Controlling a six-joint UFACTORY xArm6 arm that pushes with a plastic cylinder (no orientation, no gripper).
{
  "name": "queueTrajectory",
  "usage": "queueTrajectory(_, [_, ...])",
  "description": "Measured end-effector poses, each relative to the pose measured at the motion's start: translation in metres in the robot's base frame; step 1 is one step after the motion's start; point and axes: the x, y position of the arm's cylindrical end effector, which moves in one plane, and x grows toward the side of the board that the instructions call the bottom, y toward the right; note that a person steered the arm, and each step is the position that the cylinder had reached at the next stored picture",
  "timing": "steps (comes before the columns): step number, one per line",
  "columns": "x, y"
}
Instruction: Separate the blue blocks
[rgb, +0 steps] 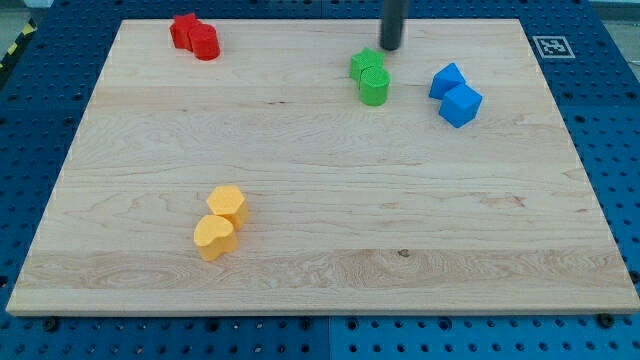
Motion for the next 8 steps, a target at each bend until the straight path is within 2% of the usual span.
queueTrajectory(1, [0.013, 0.06])
queueTrajectory(2, [0.047, 0.093])
queueTrajectory(3, [0.093, 0.094])
queueTrajectory(5, [0.104, 0.09])
queueTrajectory(6, [0.126, 0.08])
queueTrajectory(8, [0.137, 0.033])
